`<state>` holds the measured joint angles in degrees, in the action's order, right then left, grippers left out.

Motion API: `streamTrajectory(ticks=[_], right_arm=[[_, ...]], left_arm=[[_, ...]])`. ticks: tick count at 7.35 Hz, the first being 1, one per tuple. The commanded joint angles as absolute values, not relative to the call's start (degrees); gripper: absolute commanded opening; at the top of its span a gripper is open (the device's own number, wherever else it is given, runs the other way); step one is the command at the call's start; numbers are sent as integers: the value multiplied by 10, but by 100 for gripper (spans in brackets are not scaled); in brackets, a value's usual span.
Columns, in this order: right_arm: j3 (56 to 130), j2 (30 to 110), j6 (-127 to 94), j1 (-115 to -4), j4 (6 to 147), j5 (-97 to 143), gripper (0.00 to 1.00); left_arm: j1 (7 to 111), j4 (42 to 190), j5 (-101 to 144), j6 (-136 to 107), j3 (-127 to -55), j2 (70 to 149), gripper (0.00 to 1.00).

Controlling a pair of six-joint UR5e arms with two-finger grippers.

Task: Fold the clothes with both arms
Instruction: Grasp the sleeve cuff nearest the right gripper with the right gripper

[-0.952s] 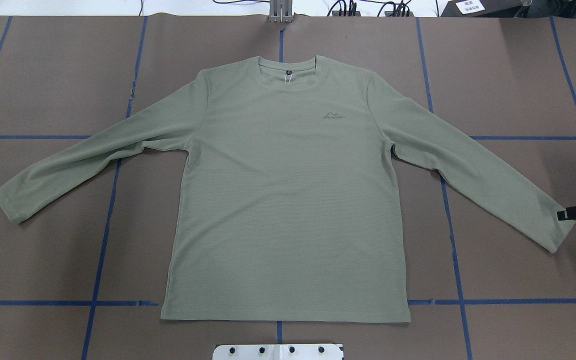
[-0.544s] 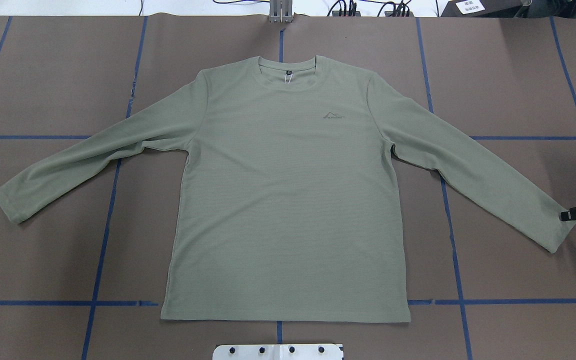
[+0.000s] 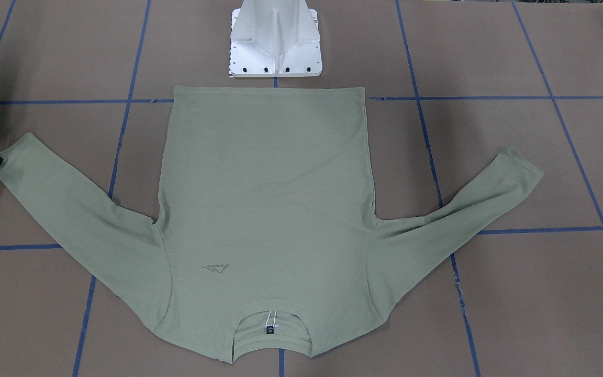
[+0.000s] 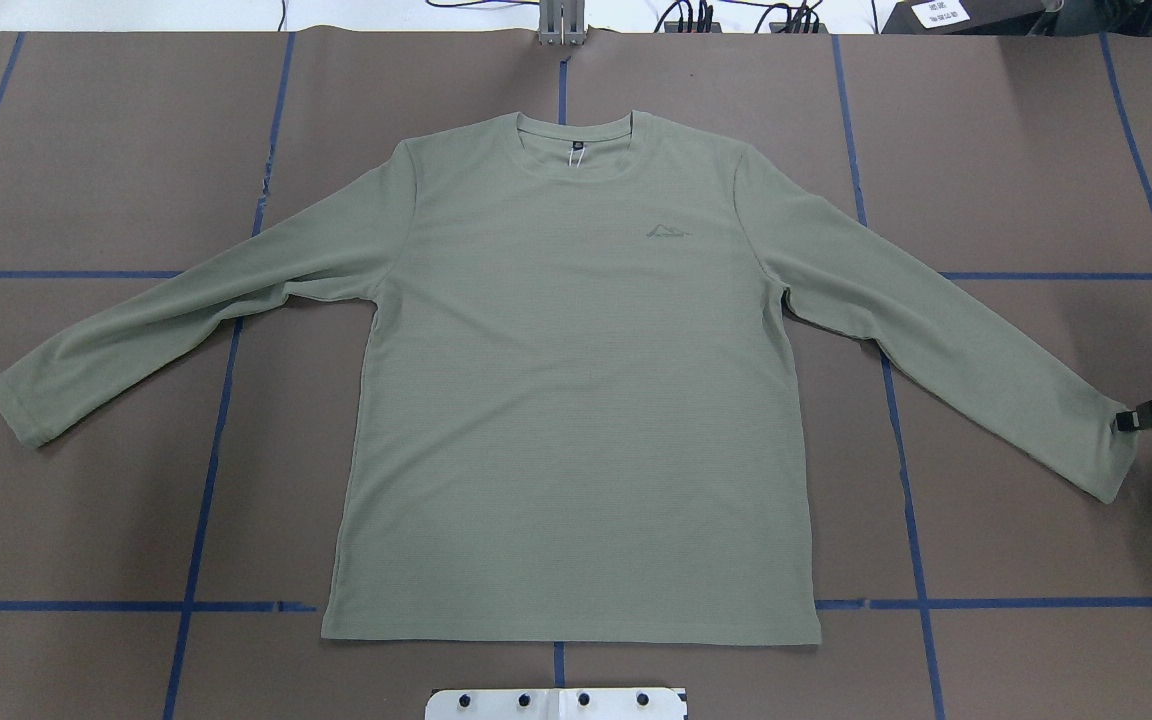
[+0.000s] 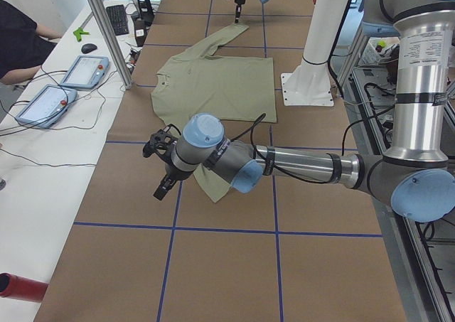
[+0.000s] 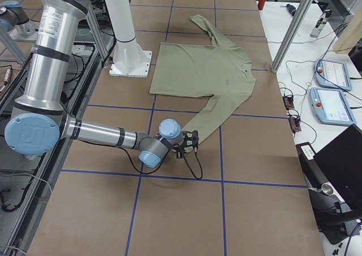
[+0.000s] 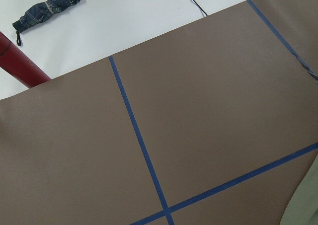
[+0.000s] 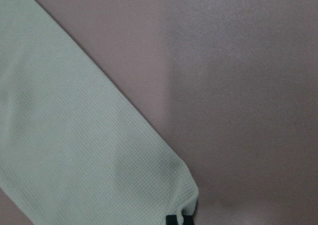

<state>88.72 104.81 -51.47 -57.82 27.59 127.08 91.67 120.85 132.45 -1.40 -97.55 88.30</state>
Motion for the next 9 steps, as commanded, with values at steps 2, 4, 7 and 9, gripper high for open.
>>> streamTrajectory(ticks=[2,4,7,9], right_arm=[[1100,999,-516,-596,608,1260,0],[1160,821,-517,-600,896,1230,0],[1099,548,-559,-556,1139,1169,0],[984,420,-563,-534,1130,1130,0]], left_arm=[[917,1208,1325,-14,-975,883,100],[917,1208,1325,-16,-973,884,100],[917,1207,1325,-17,-972,884,100],[917,1208,1325,-16,-968,885,100]])
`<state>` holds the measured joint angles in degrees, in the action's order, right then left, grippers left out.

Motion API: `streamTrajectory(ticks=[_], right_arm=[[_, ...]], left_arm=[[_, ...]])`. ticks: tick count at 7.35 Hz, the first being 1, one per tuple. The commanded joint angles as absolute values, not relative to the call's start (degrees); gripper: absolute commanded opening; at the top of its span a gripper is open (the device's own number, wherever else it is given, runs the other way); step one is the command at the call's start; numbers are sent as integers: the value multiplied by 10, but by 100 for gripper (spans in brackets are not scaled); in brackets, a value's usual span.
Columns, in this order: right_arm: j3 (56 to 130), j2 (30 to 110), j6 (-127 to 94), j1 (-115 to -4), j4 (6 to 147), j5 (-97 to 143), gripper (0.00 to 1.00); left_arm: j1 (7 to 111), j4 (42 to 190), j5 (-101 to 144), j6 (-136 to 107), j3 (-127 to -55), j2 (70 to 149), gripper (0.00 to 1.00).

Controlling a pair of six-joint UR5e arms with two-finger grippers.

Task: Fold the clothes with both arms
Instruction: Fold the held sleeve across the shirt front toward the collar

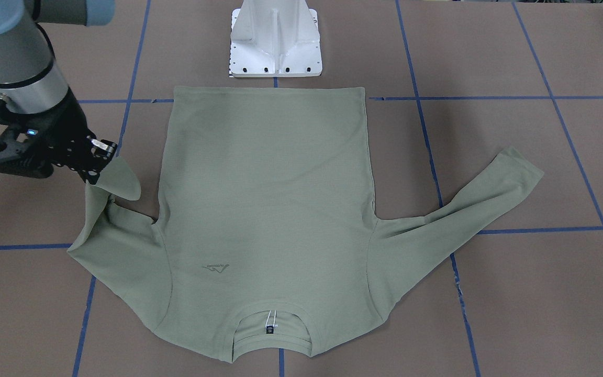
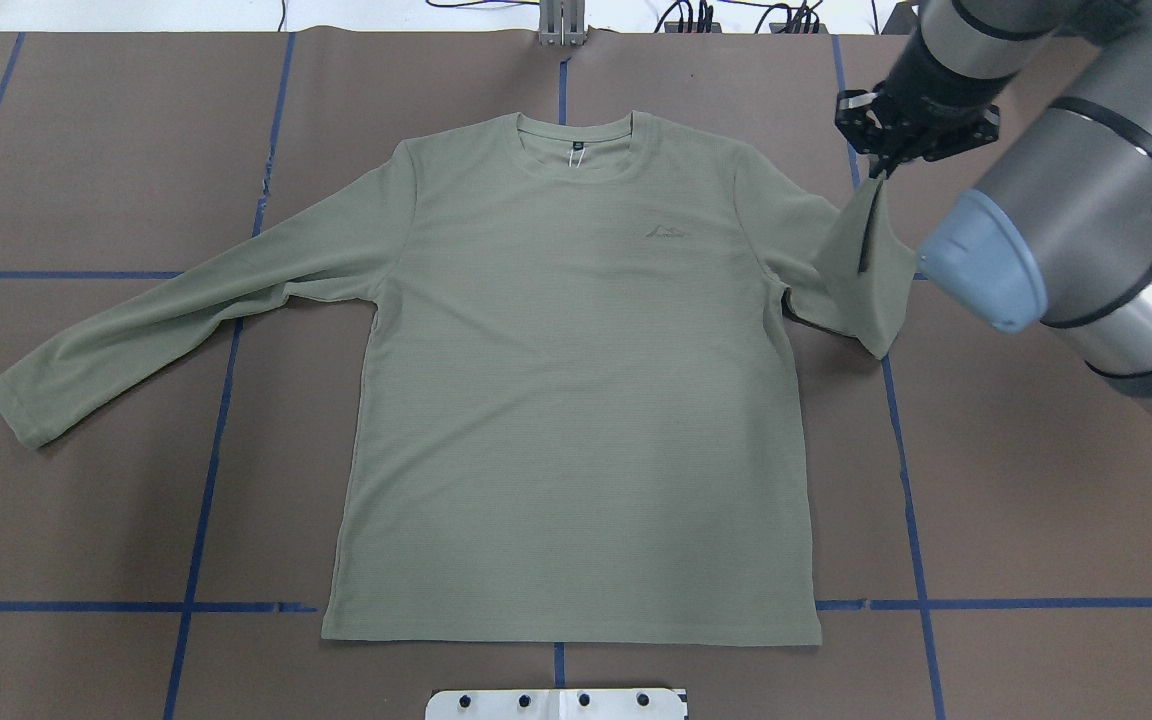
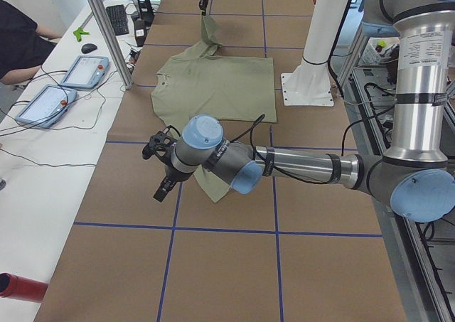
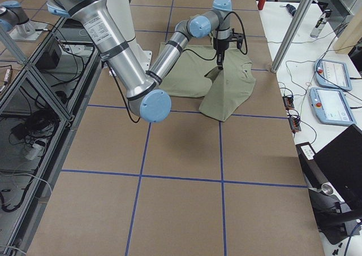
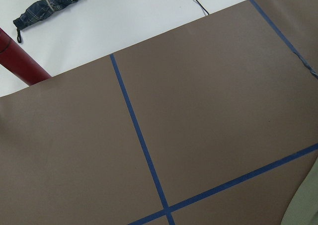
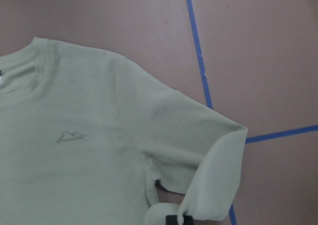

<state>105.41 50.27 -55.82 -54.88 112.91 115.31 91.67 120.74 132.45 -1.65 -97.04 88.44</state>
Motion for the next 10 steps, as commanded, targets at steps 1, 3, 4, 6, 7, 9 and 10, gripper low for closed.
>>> streamTrajectory(ticks=[1,3,4,6,7,9,10], right_arm=[[910,364,-564,-523,1087,1115,0],[790,302,-564,-483,990,1054,0],[730,274,-564,-467,944,1045,0],[669,253,-583,-420,867,1003,0],[642,231,-586,-395,863,973,0],[635,214,-595,-363,863,945,0],[633,198,-613,-352,863,944,0]], left_arm=[[917,1208,1325,-16,-967,885,100],[917,1208,1325,-16,-967,885,100],[917,1208,1325,-16,-967,885,100],[917,1208,1325,-16,-968,885,100],[917,1208,1325,-16,-967,885,100],[917,1208,1325,-16,-967,885,100],[917,1208,1325,-17,-969,885,100]])
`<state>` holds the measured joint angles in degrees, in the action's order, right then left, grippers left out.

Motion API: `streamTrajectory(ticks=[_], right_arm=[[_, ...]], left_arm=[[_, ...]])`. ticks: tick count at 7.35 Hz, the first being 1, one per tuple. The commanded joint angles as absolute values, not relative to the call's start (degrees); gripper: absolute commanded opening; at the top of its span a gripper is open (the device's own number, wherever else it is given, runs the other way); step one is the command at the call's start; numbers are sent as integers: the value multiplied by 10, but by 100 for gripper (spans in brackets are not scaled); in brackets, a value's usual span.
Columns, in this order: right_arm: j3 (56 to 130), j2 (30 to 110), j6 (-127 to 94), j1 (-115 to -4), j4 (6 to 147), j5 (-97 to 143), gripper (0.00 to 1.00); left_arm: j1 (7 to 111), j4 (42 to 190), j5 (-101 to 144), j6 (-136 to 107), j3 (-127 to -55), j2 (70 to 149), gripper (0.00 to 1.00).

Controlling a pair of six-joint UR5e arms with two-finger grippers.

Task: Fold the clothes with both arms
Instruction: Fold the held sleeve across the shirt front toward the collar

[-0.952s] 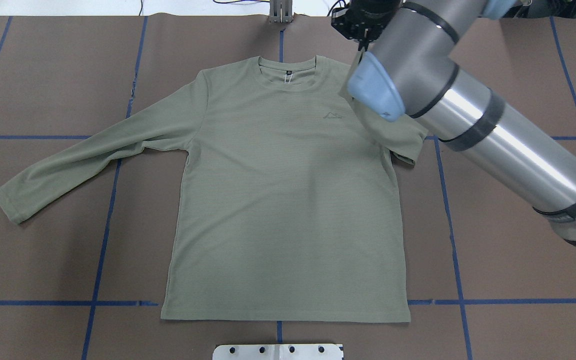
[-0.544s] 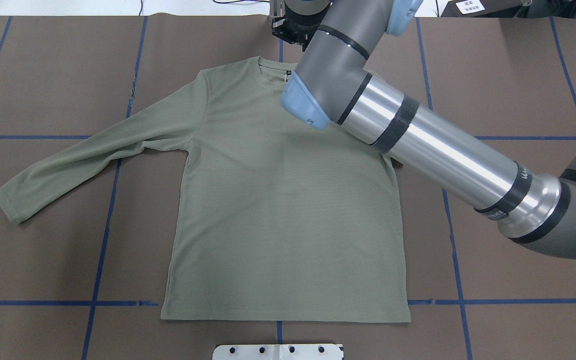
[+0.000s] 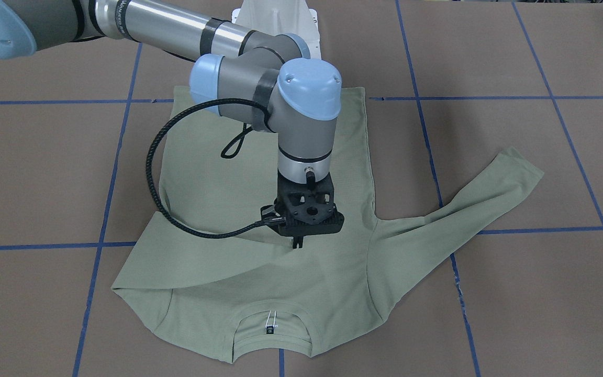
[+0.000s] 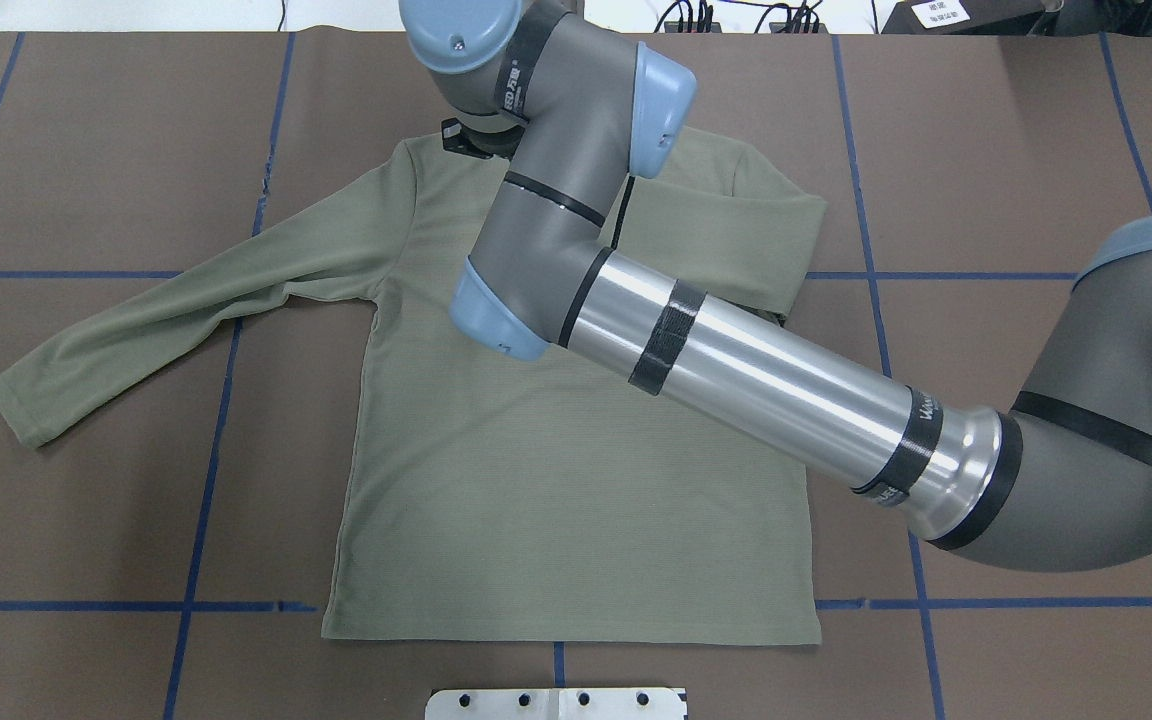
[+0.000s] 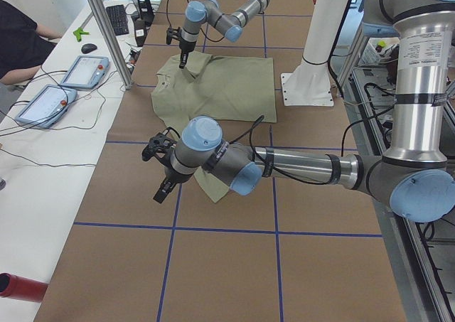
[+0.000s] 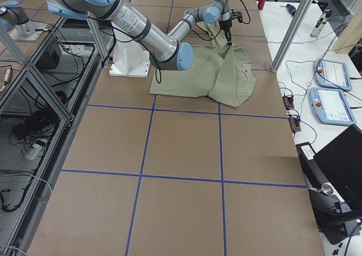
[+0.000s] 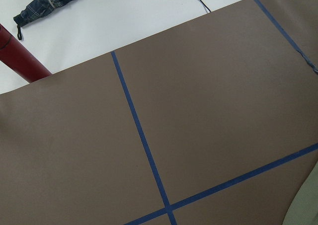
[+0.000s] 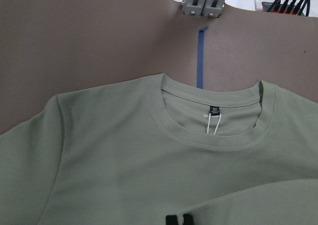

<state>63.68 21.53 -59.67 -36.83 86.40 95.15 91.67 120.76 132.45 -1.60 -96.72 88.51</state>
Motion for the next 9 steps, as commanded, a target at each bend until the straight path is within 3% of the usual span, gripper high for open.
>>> streamTrajectory(ticks=[1,3,4,5,8,9], right_arm=[[629,198,-614,-344,862,938,0],[586,196,-615,-342,795,926,0],[570,193,-614,-342,782,925,79],[546,171,-616,-342,781,917,90],[519,148,-622,-345,780,917,91],[519,149,-624,-354,781,920,96]], left_arm=[[917,1208,1325,-17,-967,885,100],[917,1208,1324,-17,-966,885,100],[917,1208,1325,-17,-966,885,100],[917,1208,1325,-17,-967,885,100],[917,1208,1325,-17,-967,885,100],[917,1209,1325,-17,-965,885,100]])
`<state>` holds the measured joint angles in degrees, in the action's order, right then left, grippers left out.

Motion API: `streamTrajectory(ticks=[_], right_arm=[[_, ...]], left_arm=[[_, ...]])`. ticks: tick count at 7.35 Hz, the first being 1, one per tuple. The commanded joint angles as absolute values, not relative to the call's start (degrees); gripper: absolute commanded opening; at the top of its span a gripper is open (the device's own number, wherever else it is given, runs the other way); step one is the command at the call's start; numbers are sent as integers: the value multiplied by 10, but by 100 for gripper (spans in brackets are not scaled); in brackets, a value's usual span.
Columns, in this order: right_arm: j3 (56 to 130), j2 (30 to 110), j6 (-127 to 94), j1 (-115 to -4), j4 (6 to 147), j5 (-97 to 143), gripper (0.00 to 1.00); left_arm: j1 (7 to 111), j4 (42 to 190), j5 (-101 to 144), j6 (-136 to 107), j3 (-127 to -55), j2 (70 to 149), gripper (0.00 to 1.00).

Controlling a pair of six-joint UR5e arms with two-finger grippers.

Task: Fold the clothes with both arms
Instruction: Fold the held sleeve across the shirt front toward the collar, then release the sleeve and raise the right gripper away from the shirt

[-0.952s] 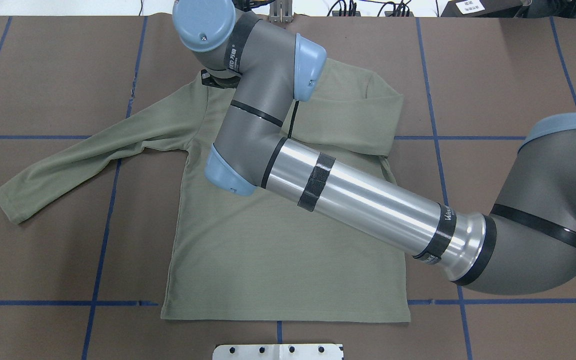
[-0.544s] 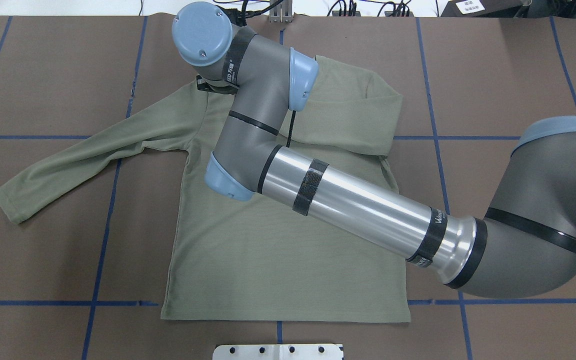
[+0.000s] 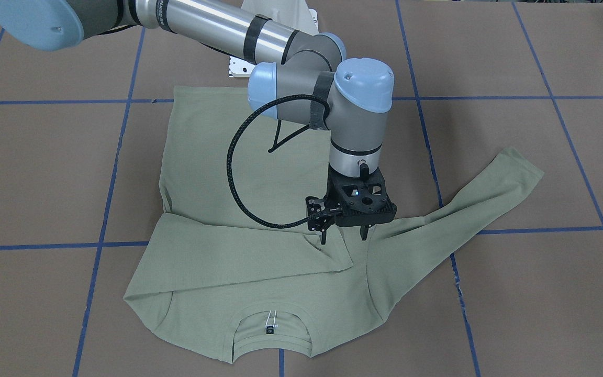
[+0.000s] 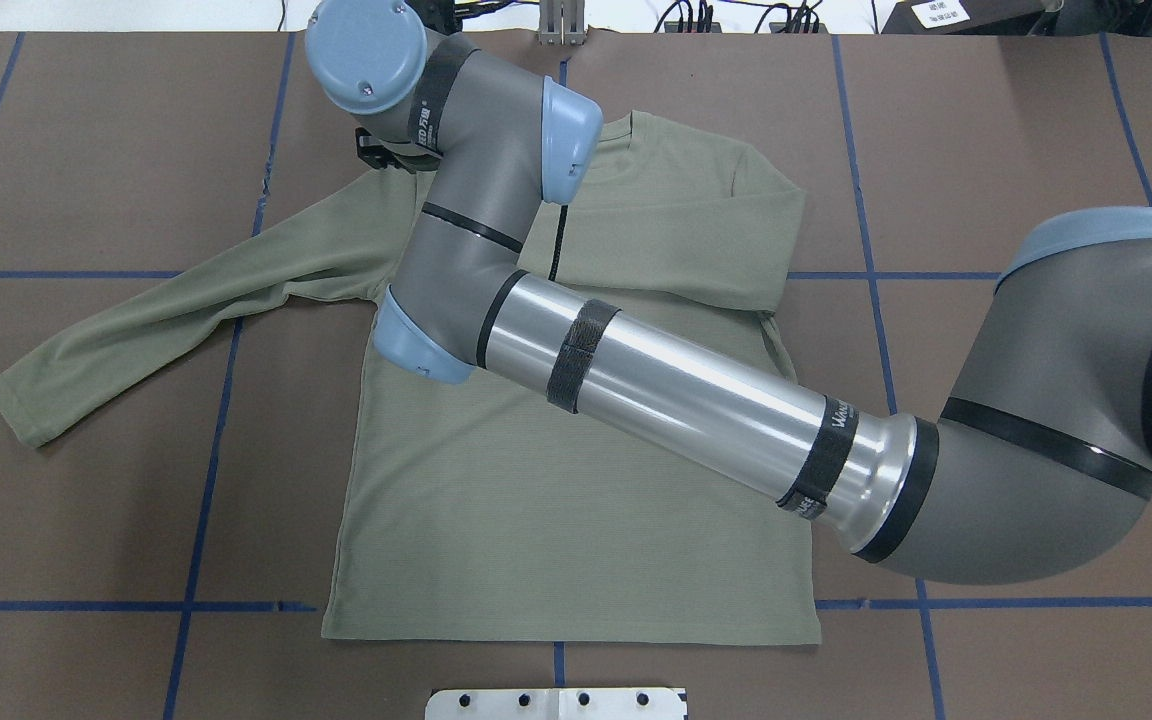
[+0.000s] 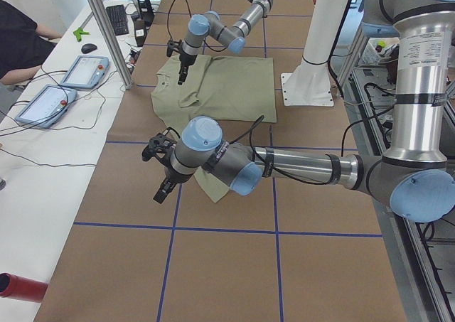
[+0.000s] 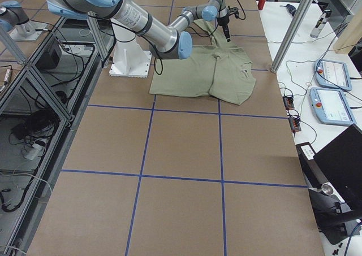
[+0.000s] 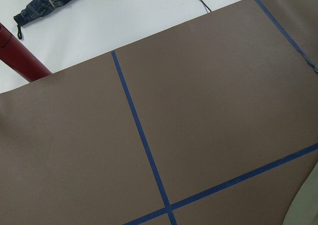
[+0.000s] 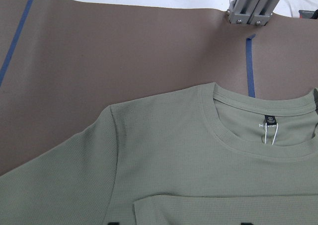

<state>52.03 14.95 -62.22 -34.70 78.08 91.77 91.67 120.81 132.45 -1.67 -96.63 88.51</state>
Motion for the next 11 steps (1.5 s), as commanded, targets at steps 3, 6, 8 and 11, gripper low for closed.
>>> streamTrajectory(ticks=[3,6,8,11], right_arm=[[634,220,-582,-464,867,1085,100],[789,367,-425,-564,921,1184,100],[860,439,-381,-583,919,1188,100],[881,454,-382,-583,918,1189,100]], left_arm=[[849,1333,1343,-80,-892,882,100],[748,1423,1321,-331,-888,850,100],[653,1490,1297,-442,-884,831,100],[547,1521,1204,-463,-887,803,100]])
